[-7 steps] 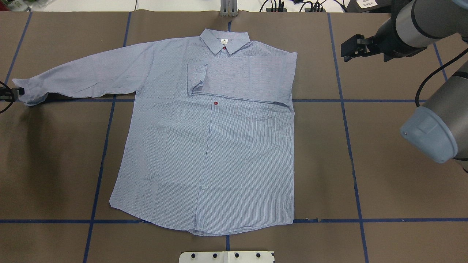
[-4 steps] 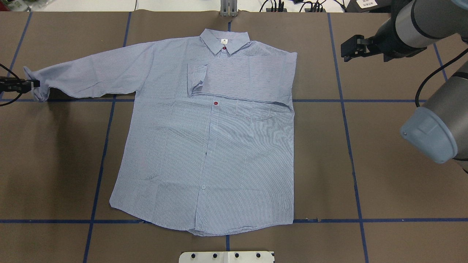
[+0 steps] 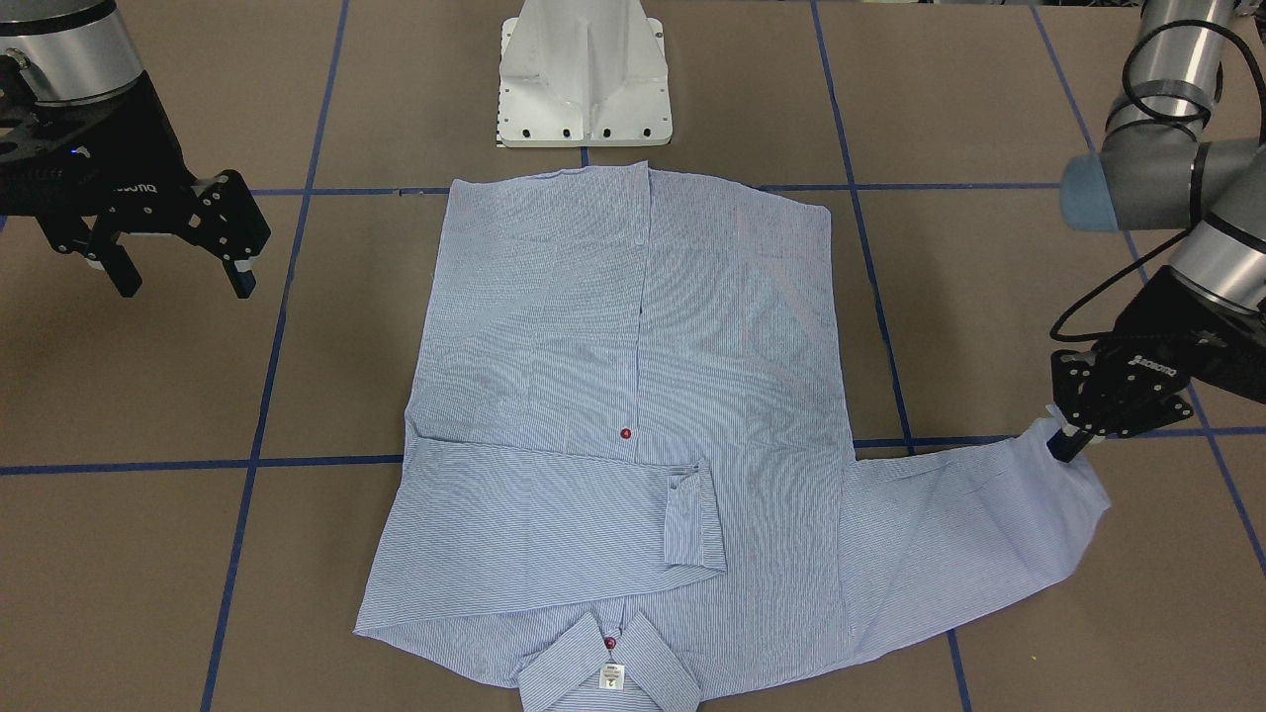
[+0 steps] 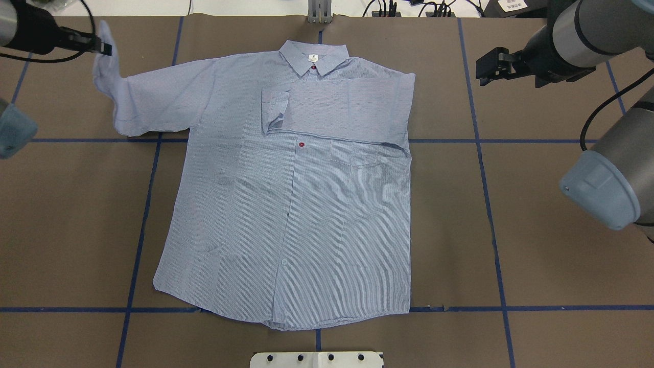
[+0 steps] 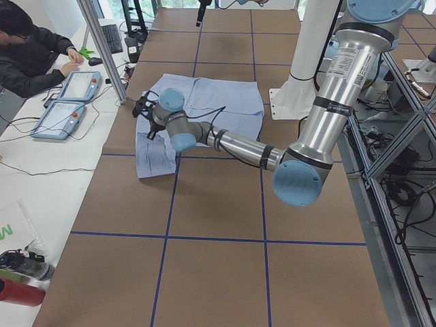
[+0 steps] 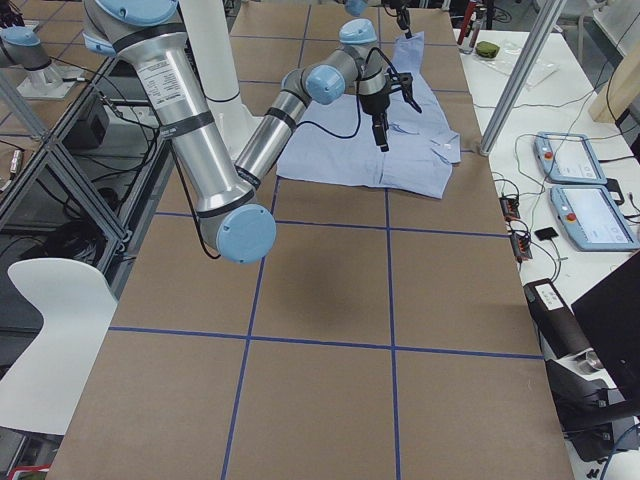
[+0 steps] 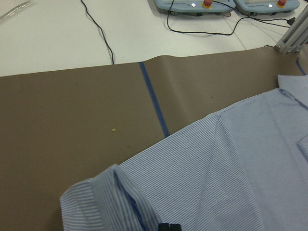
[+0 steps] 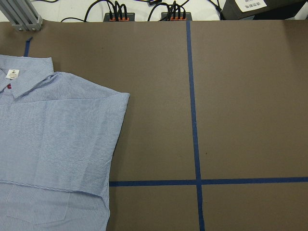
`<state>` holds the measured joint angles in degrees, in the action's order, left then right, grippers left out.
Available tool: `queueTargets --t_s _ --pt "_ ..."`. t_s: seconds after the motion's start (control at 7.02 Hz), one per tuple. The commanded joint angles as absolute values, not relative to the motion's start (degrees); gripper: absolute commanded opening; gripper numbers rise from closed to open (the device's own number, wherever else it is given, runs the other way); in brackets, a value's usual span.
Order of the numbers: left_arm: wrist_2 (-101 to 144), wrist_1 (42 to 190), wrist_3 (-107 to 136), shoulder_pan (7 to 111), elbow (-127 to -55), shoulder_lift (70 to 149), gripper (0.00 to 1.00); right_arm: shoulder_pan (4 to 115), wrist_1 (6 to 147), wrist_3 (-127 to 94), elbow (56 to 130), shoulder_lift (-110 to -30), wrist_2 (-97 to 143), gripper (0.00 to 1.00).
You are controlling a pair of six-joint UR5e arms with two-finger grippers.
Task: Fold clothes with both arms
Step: 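Carry the sleeve with the left gripper across the shirt toward the collar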
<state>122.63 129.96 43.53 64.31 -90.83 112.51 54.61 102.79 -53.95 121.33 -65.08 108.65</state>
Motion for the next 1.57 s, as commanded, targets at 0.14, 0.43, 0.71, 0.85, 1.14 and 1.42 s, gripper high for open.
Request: queueTargets --t_s 0.14,0.43,0.71,0.85,1.14,1.42 --pt "118.93 115.24 52.50 53.22 -94.49 126.08 0.00 54.58 102.74 -54.23 121.20 -65.13 108.90 1.00" --pt "113.84 109.45 58.40 47.40 -89.95 136.26 0.00 54.49 102.74 -54.23 121.20 -65.13 108.98 1.00" --pt "108.66 109.34 66.94 41.95 -80.38 145.94 0.00 54.40 102.74 -54.40 121.29 -65.13 109.07 1.00" --pt "106.72 109.42 70.54 40.44 -76.24 149.47 0.00 54.32 102.74 -54.58 121.20 -65.13 109.07 1.00" --pt "100.67 110.04 74.70 35.79 -75.85 149.25 0.98 53.62 102.74 -55.63 121.11 -65.04 108.90 1.00" --pt "98.09 110.04 72.96 34.37 -77.16 148.28 1.00 51.26 102.66 -57.47 120.85 -64.69 108.46 1.00"
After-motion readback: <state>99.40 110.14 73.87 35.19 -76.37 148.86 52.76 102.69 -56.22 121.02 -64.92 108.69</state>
